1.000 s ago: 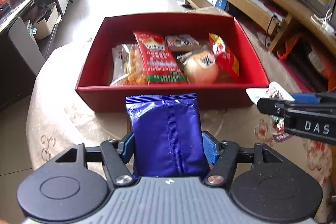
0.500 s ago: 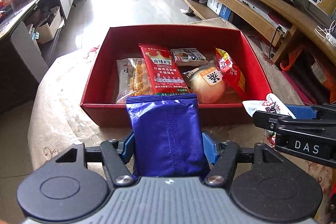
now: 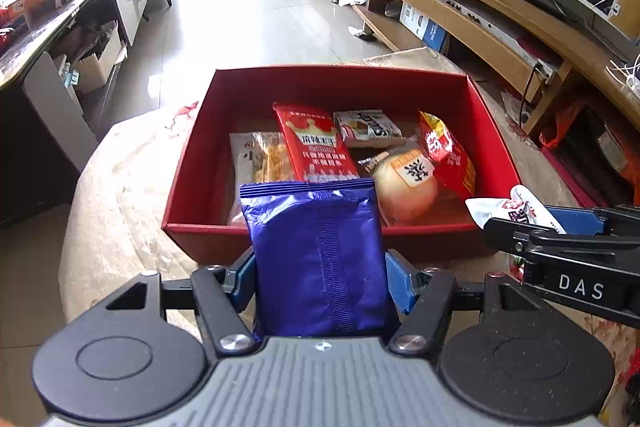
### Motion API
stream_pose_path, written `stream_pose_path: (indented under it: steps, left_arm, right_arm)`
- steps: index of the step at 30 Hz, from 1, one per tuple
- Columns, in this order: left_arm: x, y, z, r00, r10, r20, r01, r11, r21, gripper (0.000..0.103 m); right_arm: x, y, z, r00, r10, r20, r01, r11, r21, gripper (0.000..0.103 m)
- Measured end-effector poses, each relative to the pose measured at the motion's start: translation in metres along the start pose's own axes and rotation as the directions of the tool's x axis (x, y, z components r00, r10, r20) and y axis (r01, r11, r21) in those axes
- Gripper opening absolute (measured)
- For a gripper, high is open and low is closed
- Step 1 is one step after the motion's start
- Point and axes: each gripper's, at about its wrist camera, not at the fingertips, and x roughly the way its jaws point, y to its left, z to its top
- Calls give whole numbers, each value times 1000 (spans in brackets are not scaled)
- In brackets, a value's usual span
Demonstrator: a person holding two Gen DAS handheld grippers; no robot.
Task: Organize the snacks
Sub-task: 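Carry the blue bag and white pouch over the red box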
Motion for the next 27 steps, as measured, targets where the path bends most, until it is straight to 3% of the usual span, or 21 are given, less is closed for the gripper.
stream_pose_path:
  steps: [27]
  left_arm:
    - [32, 10, 52, 998, 36, 42, -35, 999, -21, 60]
  right_arm:
    - [27, -8, 49, 998, -19, 60, 16, 999, 46, 60]
